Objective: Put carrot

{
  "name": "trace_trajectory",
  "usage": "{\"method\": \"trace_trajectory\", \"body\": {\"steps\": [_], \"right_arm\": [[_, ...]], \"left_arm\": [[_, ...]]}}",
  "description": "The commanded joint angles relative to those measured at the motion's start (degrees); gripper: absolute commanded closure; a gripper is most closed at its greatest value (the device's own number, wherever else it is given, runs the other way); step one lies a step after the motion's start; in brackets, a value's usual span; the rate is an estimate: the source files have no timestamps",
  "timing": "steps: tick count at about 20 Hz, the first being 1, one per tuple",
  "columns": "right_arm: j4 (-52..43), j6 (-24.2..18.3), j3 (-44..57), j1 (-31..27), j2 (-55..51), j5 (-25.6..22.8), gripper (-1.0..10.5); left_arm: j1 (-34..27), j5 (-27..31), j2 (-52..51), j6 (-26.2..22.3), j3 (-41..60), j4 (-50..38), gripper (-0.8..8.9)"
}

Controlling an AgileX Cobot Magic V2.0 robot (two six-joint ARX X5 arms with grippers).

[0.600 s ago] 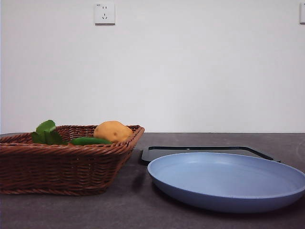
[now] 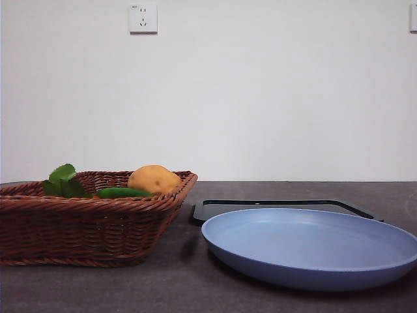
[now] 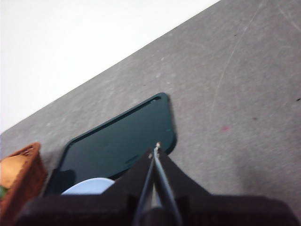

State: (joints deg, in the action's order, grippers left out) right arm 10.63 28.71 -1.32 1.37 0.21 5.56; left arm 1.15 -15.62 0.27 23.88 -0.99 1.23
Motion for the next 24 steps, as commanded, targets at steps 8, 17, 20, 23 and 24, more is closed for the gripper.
{"method": "trace_trajectory", "body": {"steps": [8,17,20,23,24], "right_arm": [[8.35,-0.33,-8.90,-0.11,6.49,2.40,9.4],[14.40,-6.05,-22.34,-0.11,20.15,5.25,9.4],[17.94,-9.22,-26.51,-0.11,25.68,7.93,9.4],[21.31,-11.02,-30.80,-0.11,33.90,12.83,9.4],[22.08,-11.80,-31.67,-0.11,36.65,14.49,9.4]], "left_arm": [[-0.11,0.52,6.56,4.35,-5.75,7.06,8.06],[-0.02,-5.03,25.18,-0.61,-19.28,9.14,8.06],[0.59,-10.40,32.09,-3.37,-24.61,11.06,8.06],[2.49,-15.54,41.09,-7.96,-31.36,14.91,8.07],[3.34,-16.15,43.56,-9.77,-33.38,16.81,8.07]]}}
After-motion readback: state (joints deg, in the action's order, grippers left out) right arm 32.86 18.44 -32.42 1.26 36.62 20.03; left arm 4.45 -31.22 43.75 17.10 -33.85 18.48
